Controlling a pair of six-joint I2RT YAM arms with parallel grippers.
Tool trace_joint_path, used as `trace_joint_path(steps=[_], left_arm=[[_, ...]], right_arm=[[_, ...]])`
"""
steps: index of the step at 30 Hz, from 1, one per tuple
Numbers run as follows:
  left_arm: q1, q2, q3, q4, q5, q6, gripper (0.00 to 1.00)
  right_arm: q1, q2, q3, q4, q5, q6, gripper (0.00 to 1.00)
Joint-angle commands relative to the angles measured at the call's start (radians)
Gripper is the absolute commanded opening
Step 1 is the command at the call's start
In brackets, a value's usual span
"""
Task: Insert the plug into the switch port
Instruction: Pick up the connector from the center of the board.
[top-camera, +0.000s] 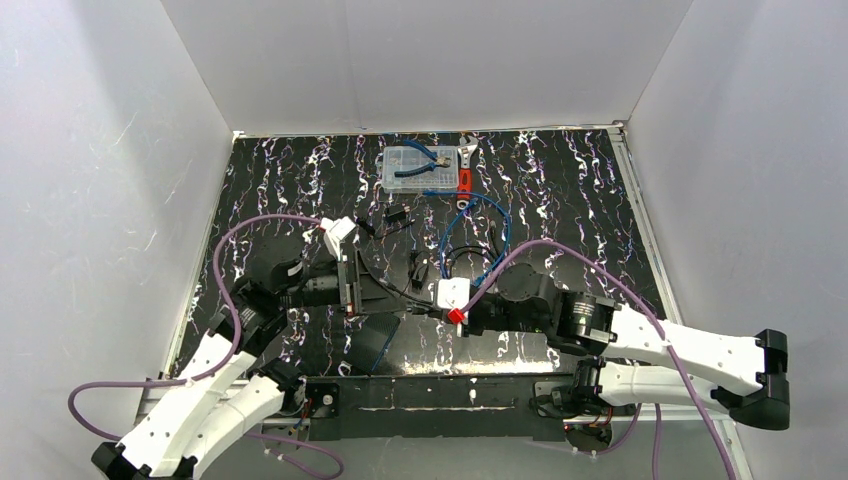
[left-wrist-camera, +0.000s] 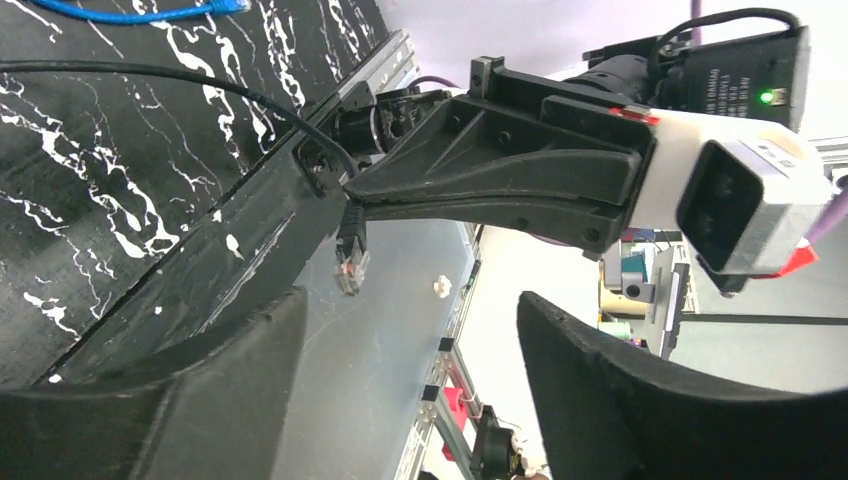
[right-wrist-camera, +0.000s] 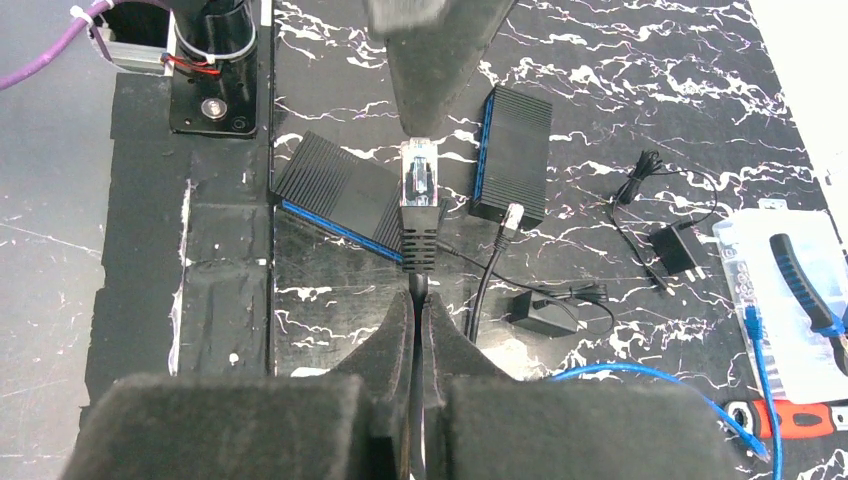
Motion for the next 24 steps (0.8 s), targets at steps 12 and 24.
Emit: trace_joint_path(steps=[12, 24], left_arm=[[-0.004, 0.022, -0.035, -0.003, 0.062, 0.01, 0.41], [-0.004, 0.027, -0.036, -0.01, 0.062, 0.02, 0.2]], right_arm=[[0.005, 0.055, 0.07, 0.08, -0.028, 0.003, 0.01], [0.005, 0.053, 0.074, 0.073, -0.035, 0.004, 0.01]])
